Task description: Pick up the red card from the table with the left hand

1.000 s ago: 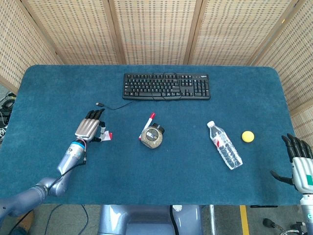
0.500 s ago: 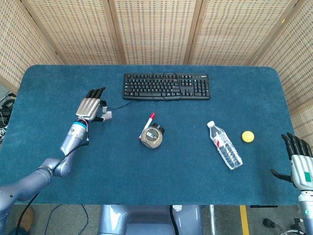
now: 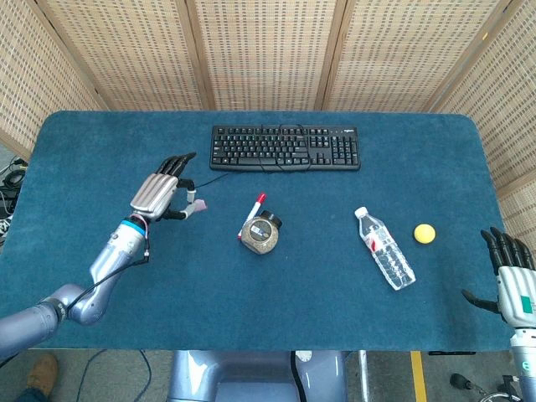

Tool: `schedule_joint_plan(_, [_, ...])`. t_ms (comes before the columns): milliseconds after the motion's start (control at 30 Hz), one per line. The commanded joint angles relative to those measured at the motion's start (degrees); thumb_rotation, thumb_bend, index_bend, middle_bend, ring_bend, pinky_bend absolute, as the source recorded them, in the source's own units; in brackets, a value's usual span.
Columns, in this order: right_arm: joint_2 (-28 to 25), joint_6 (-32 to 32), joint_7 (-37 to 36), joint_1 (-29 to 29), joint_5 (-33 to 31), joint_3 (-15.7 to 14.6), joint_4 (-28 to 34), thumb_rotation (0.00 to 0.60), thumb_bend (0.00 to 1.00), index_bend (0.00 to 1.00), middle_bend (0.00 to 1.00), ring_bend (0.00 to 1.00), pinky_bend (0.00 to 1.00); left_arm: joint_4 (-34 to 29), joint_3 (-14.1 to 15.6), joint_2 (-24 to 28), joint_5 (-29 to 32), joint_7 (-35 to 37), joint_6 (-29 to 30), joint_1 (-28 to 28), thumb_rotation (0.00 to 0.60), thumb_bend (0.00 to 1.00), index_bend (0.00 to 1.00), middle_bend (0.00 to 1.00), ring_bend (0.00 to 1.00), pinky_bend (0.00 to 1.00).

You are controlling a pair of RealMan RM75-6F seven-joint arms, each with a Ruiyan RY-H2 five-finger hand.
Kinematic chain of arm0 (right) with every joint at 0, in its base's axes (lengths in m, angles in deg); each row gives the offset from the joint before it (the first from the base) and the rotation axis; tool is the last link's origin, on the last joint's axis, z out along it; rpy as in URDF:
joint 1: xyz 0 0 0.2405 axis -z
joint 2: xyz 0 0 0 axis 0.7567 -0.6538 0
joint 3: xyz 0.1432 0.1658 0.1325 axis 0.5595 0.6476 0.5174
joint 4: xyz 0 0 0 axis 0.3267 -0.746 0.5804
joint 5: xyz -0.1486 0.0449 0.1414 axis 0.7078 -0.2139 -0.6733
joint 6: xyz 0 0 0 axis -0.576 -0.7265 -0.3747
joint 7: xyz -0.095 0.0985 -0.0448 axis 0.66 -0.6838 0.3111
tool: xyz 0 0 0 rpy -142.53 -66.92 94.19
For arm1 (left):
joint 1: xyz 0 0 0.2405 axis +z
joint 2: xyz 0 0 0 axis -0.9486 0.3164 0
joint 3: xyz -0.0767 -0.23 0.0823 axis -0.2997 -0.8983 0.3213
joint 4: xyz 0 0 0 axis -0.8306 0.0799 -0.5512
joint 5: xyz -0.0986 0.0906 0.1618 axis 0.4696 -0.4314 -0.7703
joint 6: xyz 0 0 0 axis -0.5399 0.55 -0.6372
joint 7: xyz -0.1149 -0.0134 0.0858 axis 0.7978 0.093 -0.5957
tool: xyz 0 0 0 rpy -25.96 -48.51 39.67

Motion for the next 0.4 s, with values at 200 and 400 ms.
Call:
schedule_joint_plan(200, [-0.1, -0.4, 0.1, 0.2, 0.2, -0.1, 0.0, 0.600, 0.00, 0.00, 0.00, 0.00, 0.00, -22.3, 6.7, 11.9, -11.6, 22.3, 2.7, 4.7, 0.600, 0.42, 0.66, 0.00, 0.00, 0.00])
schedule_joint_plan(400, [-0.2, -0.8, 0.0, 0.4, 0.4, -0.2, 0.1, 0.600, 0.00, 0.00, 0.00, 0.00, 0.00, -25.2, 10.2, 13.1, -16.6, 31.7, 1.2, 3.8, 0.600, 0.41, 0.66, 0.00, 0.00, 0.00])
